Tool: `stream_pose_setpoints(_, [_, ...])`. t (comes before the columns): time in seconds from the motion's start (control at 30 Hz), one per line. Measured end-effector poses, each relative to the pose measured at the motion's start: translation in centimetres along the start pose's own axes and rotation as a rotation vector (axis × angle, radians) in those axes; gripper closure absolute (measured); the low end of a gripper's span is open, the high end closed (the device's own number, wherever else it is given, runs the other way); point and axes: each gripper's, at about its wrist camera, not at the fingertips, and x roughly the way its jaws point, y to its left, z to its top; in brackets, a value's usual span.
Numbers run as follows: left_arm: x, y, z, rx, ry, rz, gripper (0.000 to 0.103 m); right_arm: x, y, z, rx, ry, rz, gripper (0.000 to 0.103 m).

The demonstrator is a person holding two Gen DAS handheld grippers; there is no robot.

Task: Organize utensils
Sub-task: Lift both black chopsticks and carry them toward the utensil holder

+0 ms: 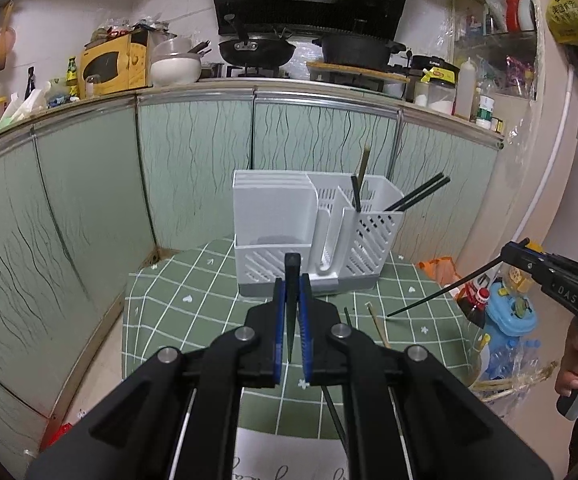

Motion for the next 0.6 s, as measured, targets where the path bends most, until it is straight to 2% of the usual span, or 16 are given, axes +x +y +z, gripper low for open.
stream_pose_setpoints(0.33, [-1.0,-1.1,3.9,0.024,-0.051,-0.030,0.095,-2.5,-0.8,4.9,-0.002,-0.038,0.012,0.097])
stream_pose_setpoints(0.6, [-1.4,-3.4,8.0,0.050,-0.091,-0.095,0.095,-3.5,-0.6,8.6,-0.028,-0.054,0.037,0.097])
